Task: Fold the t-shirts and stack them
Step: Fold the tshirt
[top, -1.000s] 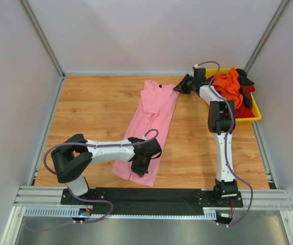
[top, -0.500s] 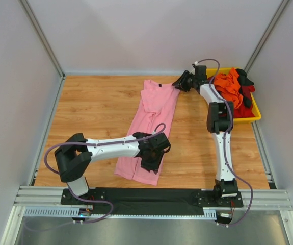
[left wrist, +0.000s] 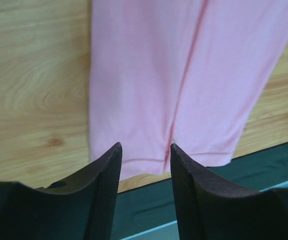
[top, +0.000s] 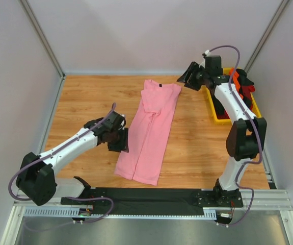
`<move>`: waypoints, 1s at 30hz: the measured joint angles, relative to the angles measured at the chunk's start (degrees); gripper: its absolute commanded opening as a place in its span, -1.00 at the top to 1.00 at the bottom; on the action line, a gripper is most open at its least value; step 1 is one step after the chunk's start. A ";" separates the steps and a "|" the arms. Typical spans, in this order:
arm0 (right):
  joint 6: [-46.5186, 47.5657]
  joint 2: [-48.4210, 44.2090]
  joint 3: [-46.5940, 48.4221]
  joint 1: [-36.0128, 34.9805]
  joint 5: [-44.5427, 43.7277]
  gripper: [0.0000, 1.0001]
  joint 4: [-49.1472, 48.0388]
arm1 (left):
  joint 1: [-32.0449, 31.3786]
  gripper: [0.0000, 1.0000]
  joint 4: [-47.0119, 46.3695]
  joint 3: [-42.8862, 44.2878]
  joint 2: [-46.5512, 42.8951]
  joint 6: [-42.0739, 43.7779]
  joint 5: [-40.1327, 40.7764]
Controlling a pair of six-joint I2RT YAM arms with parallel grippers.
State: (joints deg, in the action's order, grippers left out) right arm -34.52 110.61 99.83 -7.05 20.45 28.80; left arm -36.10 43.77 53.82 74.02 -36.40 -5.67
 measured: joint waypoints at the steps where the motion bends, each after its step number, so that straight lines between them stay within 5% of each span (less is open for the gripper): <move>1: 0.35 -2.82 -1.99 -0.74 0.11 -0.07 -0.17 | 0.90 0.03 0.28 -1.33 0.04 0.48 -0.07; 6: -0.55 -7.72 -12.55 -5.35 4.50 0.08 -6.23 | 4.26 0.36 0.20 -8.22 1.73 1.18 -2.23; 11: -2.54 2.23 -14.16 -9.31 8.07 0.43 -9.94 | 5.09 0.73 -0.50 -13.66 4.72 -0.39 -2.82; 20: -2.27 22.47 -1.05 -8.90 10.10 0.44 -11.47 | 5.05 0.77 -0.35 -14.49 6.47 -4.17 -0.33; 30: 2.08 32.17 14.36 -5.95 11.52 0.41 -8.28 | 0.33 0.70 -1.95 -18.29 1.14 -10.45 0.33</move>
State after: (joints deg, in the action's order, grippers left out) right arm -32.45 142.78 114.19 -12.99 31.97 20.51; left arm -35.77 41.82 35.53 75.16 -46.85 -5.34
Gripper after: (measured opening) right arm 0.288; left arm 0.138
